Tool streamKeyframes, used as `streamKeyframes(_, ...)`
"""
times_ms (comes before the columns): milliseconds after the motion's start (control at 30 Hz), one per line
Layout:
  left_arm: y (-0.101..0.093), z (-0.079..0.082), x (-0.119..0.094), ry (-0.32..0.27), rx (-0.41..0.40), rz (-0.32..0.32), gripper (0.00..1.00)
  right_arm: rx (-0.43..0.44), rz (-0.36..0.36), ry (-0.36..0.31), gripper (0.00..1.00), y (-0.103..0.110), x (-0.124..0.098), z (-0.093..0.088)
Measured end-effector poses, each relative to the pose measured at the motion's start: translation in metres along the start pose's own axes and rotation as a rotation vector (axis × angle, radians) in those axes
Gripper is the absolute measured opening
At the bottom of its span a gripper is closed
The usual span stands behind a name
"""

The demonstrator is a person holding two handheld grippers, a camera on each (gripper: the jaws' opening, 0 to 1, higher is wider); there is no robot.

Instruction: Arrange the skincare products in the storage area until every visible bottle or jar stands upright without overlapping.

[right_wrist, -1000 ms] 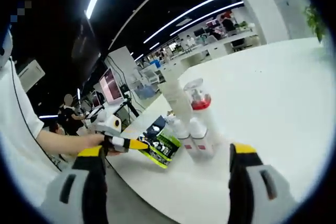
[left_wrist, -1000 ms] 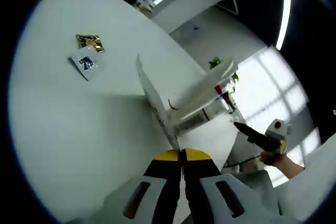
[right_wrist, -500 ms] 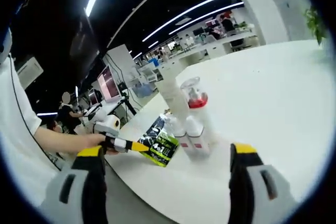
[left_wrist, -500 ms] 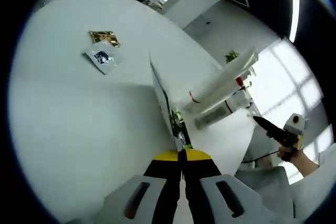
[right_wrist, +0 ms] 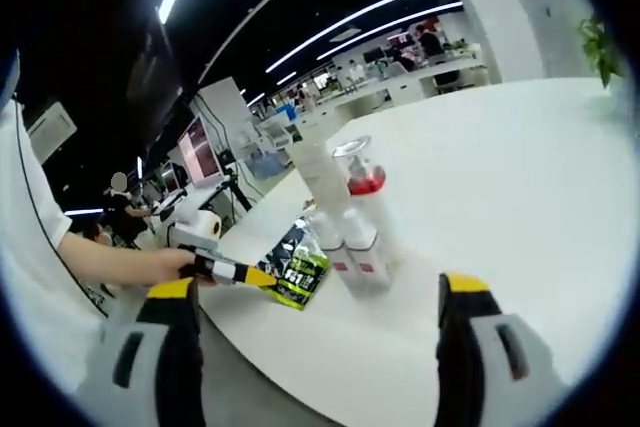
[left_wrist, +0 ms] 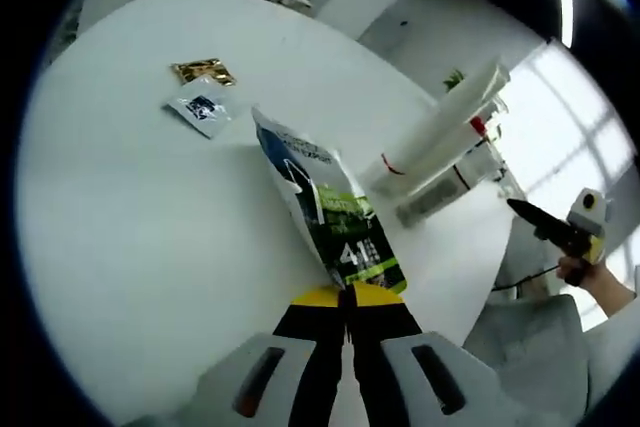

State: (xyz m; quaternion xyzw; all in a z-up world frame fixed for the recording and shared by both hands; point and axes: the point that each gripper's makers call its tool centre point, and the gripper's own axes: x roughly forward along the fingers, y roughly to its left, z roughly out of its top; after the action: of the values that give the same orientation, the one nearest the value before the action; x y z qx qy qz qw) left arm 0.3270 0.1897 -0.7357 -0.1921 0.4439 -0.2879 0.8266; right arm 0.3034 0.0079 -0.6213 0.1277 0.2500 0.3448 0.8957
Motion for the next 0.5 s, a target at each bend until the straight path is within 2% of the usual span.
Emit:
streamKeyframes(233, 0.003, 0.001, -0.001, 0.003, 0.08, 0.041, 0.0, 0.003, -0.003, 0.0, 1.0, -0.001, -0.001, -0.001)
streamKeyframes(433, 0.01, 0.006, -0.003, -0.011, 0.194, 0.117, 0.07, 0.005, -0.003, 0.002, 1.0, -0.001, -0.001, -0.002)
streamKeyframes(500, 0.009, 0.007, -0.003, -0.008, 0.214, 0.12, 0.08, 0.006, -0.004, 0.004, 1.0, -0.002, -0.001, -0.003)
